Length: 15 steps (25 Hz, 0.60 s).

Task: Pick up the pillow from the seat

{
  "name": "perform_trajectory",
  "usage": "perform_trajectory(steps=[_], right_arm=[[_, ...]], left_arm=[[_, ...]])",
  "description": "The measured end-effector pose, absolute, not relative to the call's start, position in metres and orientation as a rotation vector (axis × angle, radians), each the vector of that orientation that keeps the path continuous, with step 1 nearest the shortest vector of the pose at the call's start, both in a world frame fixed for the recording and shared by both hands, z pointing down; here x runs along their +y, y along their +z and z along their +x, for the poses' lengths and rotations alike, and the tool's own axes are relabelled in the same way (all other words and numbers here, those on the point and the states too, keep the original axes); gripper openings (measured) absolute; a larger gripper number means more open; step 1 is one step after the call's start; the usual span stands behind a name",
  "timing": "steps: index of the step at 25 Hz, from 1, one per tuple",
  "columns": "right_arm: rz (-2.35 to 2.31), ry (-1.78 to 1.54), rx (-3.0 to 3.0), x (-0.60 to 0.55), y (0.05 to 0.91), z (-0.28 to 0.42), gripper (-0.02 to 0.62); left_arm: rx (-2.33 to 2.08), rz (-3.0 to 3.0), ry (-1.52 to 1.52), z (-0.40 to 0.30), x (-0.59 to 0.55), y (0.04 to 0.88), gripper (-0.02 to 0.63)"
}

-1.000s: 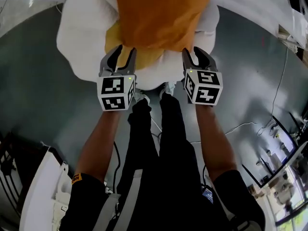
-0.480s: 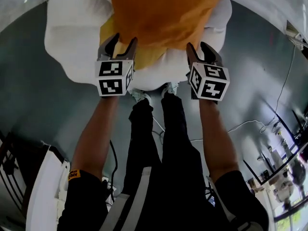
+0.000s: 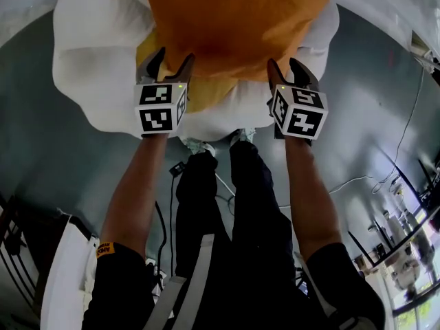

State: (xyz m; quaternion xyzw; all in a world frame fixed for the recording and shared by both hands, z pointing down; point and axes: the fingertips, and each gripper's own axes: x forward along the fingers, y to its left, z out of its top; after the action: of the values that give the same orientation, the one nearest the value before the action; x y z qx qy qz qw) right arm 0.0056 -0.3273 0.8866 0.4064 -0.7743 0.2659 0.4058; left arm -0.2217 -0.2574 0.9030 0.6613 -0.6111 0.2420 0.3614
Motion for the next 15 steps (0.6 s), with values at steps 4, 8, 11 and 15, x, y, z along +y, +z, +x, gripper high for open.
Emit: perform_trajectory(steps=[4, 8, 11, 15], right_arm=[[1.026, 0.658, -1.937, -0.332, 0.897, 0.004, 0.215], [1.017, 0.647, -1.926, -0.341, 0.913, 0.004, 0.218], [1.006, 0.642, -1.931, -0.346, 0.92, 0.001, 0.212], [0.994, 0.64, -1.946, -0.347, 0.921, -0.004, 0.189]], left_arm=[[-1.559, 1.705, 0.63, -0.223, -0.26, 0.914, 0.285], [-1.55, 1.714, 0.634, -0.221, -0.27, 0.929, 0.285], [-1.548, 1.719, 0.644, -0.22, -0.276, 0.937, 0.284], [-1.551, 1.738, 0.65, -0.22, -0.282, 0.942, 0.272]])
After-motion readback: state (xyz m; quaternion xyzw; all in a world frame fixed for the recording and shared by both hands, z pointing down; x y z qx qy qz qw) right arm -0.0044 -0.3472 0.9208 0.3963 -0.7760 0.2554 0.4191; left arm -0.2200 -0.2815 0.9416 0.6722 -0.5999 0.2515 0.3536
